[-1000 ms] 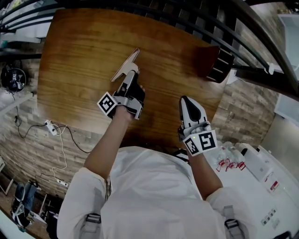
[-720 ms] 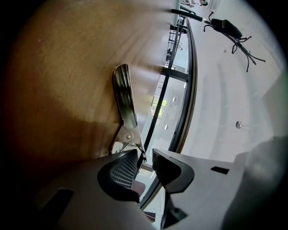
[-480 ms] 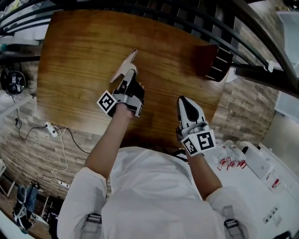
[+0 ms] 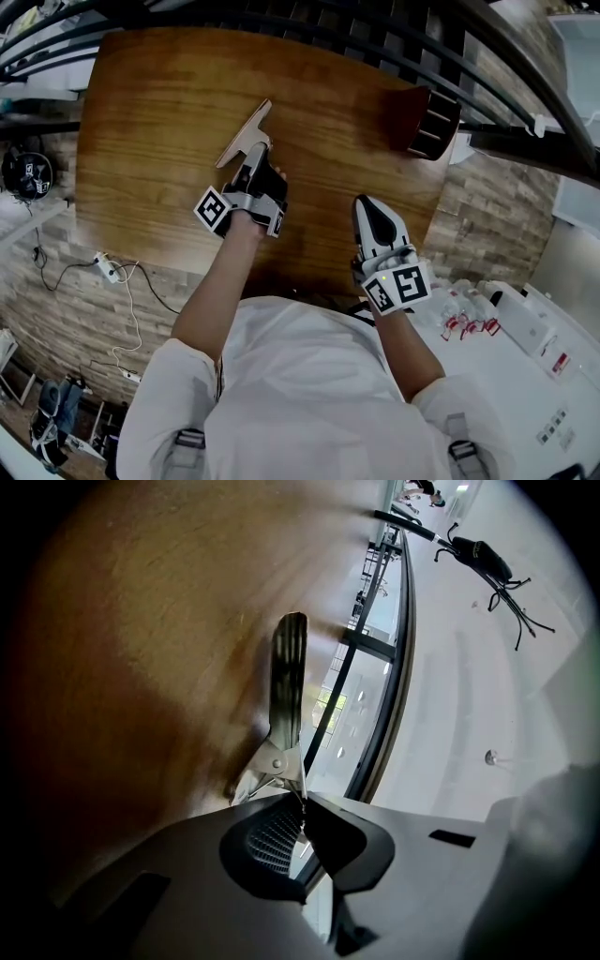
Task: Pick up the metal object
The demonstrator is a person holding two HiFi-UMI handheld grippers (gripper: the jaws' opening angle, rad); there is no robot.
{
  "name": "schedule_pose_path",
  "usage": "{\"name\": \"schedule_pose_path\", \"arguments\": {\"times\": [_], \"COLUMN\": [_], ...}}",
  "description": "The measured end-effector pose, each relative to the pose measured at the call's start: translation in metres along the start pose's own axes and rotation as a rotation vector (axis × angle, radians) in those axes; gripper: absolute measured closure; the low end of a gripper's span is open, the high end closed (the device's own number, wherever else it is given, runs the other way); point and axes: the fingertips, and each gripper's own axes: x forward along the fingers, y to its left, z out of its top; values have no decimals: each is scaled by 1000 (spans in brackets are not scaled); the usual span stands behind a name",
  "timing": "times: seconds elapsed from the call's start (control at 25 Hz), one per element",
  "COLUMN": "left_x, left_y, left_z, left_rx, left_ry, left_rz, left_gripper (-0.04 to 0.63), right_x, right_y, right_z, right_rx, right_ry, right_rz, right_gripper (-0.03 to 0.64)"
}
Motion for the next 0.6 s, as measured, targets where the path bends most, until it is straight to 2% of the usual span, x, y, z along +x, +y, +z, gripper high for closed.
{"name": "schedule_pose_path", "arguments": {"times": [0.2,0.36,0.48,0.6], "left_x": [-2,-14,-27,-42], "left_y": [-16,-44,-72,-107], "left_z": [-8,-12,-9,-9], "left_rx": [30,86,169,290], "left_ry": [39,86,142,219], "left_rz": [-31,-77,-111,-150], "left_gripper": [575,575,575,575], "right_x": [-8,-13,-13,-14], "right_y": [-1,10,23,38], "right_z": [5,11,16,26], "right_rx": [-2,-11,-21,-34], "right_ry": [-20,-48,-76,-106], "right_rz": [-12,-20,-25,-30], "right_gripper": [592,592,592,592]}}
